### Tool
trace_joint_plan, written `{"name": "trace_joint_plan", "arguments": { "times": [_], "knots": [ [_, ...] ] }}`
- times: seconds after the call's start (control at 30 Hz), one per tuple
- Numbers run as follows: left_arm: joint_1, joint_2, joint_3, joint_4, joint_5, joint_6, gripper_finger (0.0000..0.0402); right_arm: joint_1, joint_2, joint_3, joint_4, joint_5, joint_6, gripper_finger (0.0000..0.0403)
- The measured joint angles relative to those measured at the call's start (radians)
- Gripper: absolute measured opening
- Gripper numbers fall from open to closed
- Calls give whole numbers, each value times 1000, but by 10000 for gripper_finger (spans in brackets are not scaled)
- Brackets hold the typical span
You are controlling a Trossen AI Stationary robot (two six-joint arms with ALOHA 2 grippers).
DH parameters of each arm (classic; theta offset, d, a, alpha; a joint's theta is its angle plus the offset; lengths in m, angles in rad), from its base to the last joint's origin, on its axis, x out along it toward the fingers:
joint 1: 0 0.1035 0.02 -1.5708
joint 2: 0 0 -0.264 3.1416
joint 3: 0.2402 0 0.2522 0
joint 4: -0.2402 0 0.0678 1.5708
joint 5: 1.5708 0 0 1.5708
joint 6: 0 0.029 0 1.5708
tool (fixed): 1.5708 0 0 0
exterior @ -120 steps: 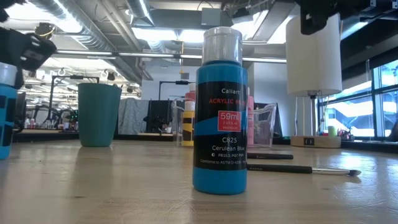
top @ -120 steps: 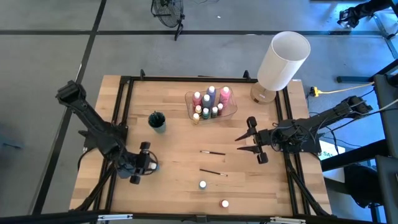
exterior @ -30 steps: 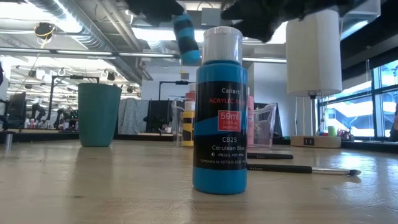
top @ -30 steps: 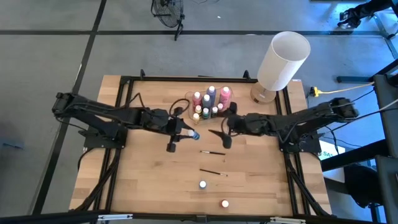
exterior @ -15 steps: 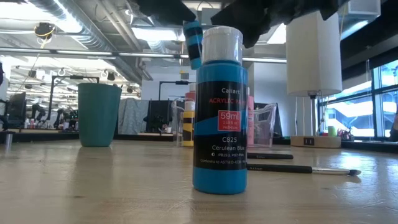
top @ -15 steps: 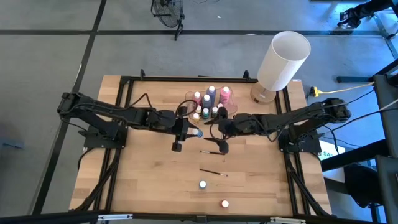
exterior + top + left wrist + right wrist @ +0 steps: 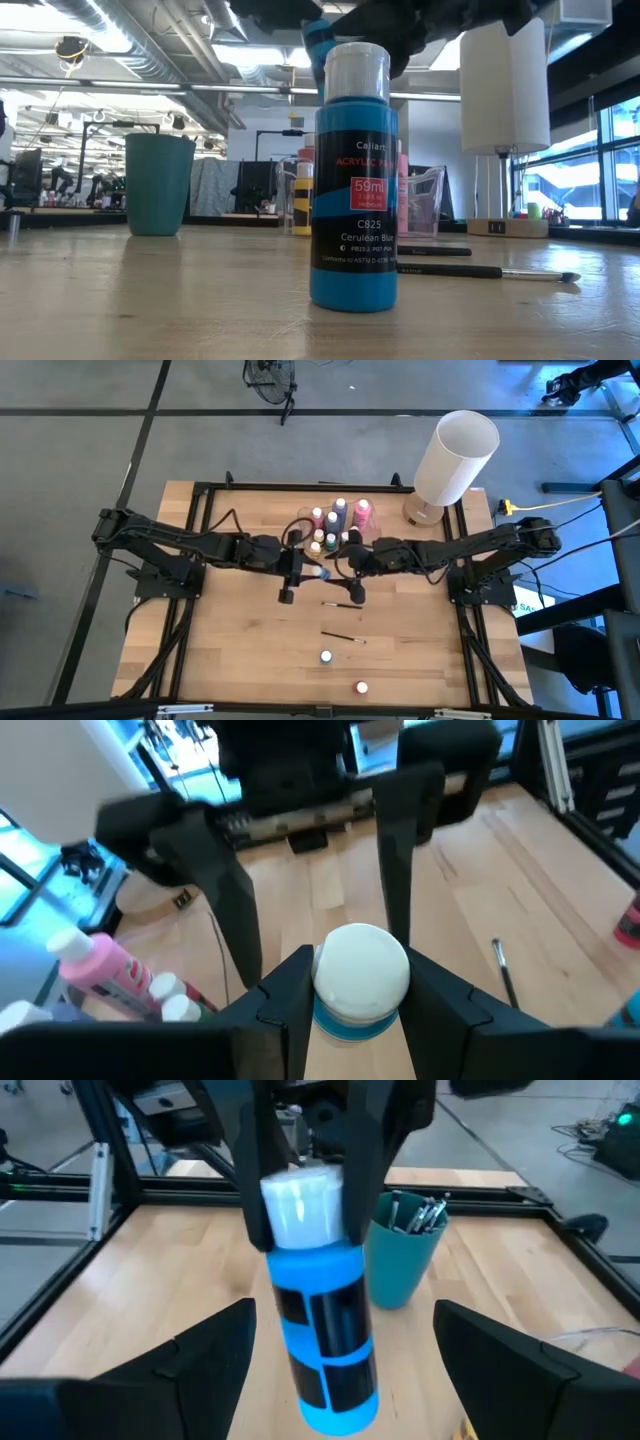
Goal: Pick & Place Paint Supplies
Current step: Put the blue paint bottle into the transparent bin
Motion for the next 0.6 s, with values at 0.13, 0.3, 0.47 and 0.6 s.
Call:
{"name": "trace_joint_plan", "arguments": {
  "times": [0.13, 0.3, 0.47, 0.6],
  "knots": [
    [0, 0, 0, 20, 1, 13, 116, -8, 12, -1, 3, -21, 0, 307],
    [0, 0, 0, 39, 1, 18, 116, -15, 22, -1, 4, -25, 0, 307],
    [0, 0, 0, 50, 2, 18, 116, -17, 35, -1, 10, -25, -7, 307],
    [0, 0, 0, 54, 3, 18, 116, -17, 41, -1, 10, -25, -14, 307]
  ]
}}
